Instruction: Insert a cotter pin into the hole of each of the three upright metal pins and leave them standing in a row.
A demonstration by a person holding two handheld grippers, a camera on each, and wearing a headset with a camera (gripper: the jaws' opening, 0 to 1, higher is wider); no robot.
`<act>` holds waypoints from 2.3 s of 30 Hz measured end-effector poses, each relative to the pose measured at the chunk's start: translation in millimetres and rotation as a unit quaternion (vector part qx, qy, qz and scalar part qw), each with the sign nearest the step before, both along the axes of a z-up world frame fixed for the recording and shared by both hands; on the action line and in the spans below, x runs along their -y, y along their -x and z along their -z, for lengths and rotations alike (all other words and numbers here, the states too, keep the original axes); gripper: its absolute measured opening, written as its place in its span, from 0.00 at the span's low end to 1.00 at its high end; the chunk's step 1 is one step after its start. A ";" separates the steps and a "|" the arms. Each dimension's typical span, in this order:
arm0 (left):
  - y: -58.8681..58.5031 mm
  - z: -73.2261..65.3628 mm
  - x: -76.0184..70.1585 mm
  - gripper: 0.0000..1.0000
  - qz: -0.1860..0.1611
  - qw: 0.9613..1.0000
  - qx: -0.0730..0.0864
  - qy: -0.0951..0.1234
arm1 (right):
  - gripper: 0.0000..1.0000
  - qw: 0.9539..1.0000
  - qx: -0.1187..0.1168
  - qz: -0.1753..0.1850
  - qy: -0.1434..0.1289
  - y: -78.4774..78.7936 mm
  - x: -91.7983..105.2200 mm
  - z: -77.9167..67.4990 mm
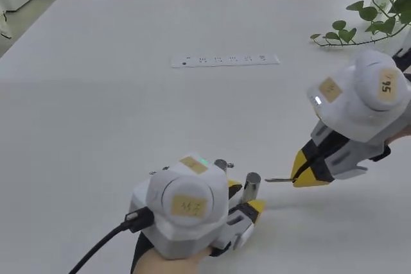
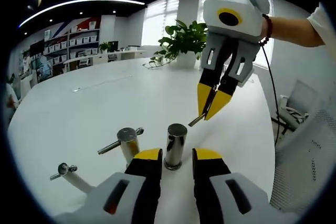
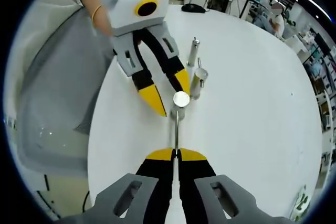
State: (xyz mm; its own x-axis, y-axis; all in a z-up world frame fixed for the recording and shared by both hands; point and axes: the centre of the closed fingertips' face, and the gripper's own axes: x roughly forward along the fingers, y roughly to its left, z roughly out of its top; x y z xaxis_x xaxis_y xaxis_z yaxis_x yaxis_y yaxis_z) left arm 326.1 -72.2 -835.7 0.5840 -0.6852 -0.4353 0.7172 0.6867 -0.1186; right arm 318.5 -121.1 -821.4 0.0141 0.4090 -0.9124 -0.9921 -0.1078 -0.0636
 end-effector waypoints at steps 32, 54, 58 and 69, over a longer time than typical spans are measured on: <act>-7.3 8.8 2.4 0.12 0.000 1.000 0.002 -0.012 | 0.02 1.000 0.003 -0.025 -0.005 -8.1 -12.3 3.4; -6.9 10.8 2.2 0.12 0.000 1.000 -0.002 -0.006 | 0.03 0.999 0.003 -0.042 -0.013 -2.2 -39.4 -1.1; -6.7 10.9 2.3 0.12 -0.002 1.000 -0.004 -0.004 | 0.03 0.999 -0.001 -0.035 -0.016 -2.3 -42.6 -0.9; -6.8 11.9 2.6 0.12 -0.003 1.000 -0.005 -0.004 | 0.04 1.000 -0.010 -0.016 -0.019 -2.0 -46.5 0.3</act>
State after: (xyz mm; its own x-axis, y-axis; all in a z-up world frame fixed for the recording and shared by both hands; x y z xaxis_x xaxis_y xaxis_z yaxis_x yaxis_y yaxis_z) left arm 332.9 -74.8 -847.6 0.5839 -0.6785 -0.4457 0.7120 0.6918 -0.1204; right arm 320.5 -74.6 -821.7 -0.0178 0.4439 -0.8959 -0.9895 -0.1365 -0.0480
